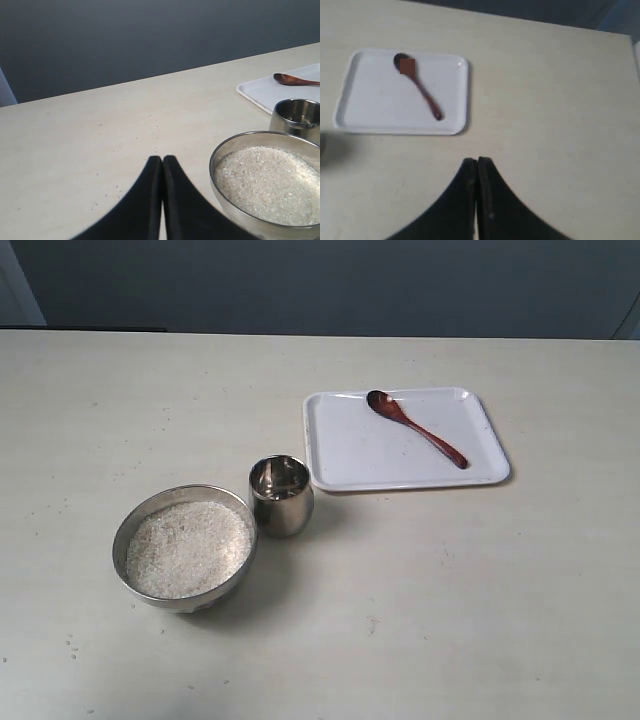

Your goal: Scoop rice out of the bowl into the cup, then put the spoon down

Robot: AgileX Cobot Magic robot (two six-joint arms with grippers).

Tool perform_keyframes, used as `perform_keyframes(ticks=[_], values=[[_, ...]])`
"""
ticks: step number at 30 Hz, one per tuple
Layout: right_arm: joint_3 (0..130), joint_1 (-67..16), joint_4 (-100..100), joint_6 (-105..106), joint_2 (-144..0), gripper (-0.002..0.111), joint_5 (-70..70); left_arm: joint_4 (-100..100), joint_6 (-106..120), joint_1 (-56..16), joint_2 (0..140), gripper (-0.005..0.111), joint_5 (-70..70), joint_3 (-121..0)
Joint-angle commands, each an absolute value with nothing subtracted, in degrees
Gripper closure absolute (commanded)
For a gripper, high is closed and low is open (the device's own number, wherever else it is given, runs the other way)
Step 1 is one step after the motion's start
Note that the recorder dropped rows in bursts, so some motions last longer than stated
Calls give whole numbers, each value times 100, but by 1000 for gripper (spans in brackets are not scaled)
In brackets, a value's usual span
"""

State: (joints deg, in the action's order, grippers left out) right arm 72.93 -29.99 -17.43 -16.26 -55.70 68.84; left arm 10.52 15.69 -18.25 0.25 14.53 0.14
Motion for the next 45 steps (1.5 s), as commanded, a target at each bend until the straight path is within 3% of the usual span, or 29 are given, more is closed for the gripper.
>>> perform_keyframes(ticks=[1,10,15,25,45], values=[[6888,-2719,-1919,-2055,-4920,108,6130,1045,1556,-1838,0,106,1368,0],[4363,-291,-1229,-1992,-2756,108,4142,1045,1556,-1838,0,106,1368,0],[2632,356,-1130,-1890,-1533,108,2735,1045,1556,-1838,0,106,1368,0],[78,399,-961,-1912,-85,108,536,1045,1556,-1838,0,106,1368,0],[0,399,-586,-1912,0,108,622,1045,1556,-1838,0,106,1368,0]])
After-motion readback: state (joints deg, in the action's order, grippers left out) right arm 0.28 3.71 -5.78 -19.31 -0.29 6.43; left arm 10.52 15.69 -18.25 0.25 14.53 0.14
